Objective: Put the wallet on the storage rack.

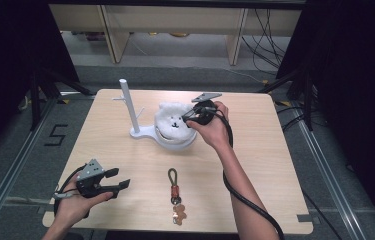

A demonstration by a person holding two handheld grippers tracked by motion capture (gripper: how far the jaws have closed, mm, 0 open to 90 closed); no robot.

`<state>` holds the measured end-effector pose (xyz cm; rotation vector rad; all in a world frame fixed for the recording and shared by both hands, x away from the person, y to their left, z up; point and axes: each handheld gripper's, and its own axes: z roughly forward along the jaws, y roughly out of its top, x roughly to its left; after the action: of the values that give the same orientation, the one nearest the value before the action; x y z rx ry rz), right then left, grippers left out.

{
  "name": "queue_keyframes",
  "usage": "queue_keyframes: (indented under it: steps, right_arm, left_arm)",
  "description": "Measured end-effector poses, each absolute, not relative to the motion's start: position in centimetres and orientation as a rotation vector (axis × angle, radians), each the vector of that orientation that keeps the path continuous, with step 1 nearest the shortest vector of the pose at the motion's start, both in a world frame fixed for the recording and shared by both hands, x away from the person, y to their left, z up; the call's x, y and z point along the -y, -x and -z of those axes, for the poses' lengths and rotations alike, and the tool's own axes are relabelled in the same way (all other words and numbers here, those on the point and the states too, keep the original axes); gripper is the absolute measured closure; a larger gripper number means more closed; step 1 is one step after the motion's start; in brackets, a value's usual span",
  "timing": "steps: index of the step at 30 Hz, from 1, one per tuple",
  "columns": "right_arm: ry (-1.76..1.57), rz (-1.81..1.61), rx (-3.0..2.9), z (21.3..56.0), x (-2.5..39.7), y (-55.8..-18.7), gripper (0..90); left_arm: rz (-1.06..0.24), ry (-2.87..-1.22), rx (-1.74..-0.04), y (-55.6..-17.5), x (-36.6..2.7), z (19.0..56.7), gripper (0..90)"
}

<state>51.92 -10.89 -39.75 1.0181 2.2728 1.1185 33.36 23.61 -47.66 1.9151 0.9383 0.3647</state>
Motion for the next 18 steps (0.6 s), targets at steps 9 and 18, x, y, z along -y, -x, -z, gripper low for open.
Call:
queue_keyframes:
  steps: [9,18]
  right_arm:
    - [-1.051,-1.154,-2.257,38.9,11.9,-51.3,41.5]
    - [-1.1,-1.142,-2.265,38.2,13.6,-49.7,43.5]
  left_arm:
    - [-0.348,-1.916,-0.93,-33.5,-22.8,47.4,34.2]
    - [-0.312,-1.937,-0.884,-33.6,-21.1,47.2,33.1]
